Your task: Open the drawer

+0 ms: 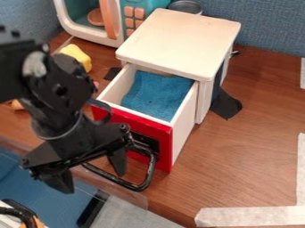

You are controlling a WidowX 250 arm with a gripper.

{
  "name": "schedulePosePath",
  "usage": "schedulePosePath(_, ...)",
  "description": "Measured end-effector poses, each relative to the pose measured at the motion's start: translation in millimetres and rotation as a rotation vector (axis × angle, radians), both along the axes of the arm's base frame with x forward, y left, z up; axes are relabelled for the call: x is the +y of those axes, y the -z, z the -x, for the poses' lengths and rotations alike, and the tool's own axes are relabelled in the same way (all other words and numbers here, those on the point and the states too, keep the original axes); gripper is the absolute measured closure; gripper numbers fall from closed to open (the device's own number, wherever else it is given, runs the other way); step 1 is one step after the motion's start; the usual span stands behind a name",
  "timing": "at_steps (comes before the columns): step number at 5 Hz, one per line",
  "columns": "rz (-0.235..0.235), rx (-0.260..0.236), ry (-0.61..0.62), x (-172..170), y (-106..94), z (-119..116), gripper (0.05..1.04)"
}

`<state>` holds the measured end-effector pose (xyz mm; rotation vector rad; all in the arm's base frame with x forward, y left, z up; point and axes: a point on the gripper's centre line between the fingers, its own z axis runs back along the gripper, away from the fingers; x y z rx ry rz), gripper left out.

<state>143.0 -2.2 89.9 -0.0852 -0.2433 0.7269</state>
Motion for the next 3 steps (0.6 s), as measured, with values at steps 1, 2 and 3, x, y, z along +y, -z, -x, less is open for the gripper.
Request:
schedulePosePath(1,-0.025,0.004,0.226,-13.8,-5.8,9.8,0.077)
schedulePosePath(2,-0.074,0.02,0.388,-26.1,-17.2,21.3,0.079)
schedulePosePath(3,-0.111,0.002,0.512,-36.1,-37.9,30.9,0.081)
